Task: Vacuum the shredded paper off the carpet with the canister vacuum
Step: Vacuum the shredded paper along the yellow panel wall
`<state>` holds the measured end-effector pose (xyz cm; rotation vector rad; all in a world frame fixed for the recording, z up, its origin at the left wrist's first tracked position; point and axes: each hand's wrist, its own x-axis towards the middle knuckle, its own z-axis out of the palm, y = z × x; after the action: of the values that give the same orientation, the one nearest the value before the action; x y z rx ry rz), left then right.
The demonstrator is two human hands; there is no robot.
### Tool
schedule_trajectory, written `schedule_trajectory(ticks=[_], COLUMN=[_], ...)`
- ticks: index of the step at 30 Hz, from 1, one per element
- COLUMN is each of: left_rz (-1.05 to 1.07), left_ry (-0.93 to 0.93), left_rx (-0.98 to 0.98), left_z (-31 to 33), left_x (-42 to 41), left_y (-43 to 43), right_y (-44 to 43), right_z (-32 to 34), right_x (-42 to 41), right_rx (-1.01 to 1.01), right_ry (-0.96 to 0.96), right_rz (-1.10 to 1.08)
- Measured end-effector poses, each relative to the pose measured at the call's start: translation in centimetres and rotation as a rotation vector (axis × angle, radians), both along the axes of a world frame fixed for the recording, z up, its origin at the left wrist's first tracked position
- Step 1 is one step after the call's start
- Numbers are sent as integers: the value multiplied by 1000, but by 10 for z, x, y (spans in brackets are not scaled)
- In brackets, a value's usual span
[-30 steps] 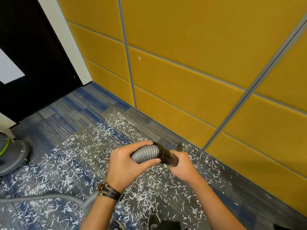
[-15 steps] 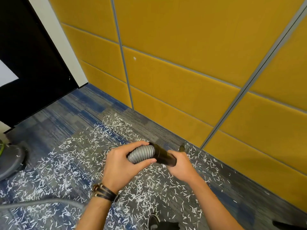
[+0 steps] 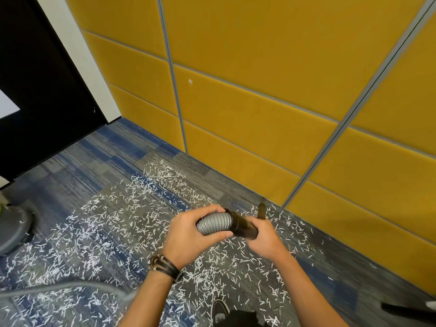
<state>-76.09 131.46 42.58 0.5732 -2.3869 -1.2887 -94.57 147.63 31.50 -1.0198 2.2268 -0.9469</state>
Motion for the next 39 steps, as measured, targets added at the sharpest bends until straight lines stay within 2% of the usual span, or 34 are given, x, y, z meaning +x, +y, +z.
schedule_trajectory(ticks=[9,17,28,33,39], left_rz=[67,70,95,156,116], left_ry=[0,41,84,145,157], left_rx=[-114,-27,-94,-119,-130], left_z=[9,13,25,34,43], left_x=[34,56,86,93,101], left_y=[-12,-8,-7,-3,-5], right_y=[-17,-12,-21,-24,-32], right_z=[1,1,13,20,31], right_x=[30,54,82,87,99], right_rx=[-33,-67,-95,-86,-97], right_ry=[18,-4,-40,-22,-69], right_rz=[35,64,107,60,110])
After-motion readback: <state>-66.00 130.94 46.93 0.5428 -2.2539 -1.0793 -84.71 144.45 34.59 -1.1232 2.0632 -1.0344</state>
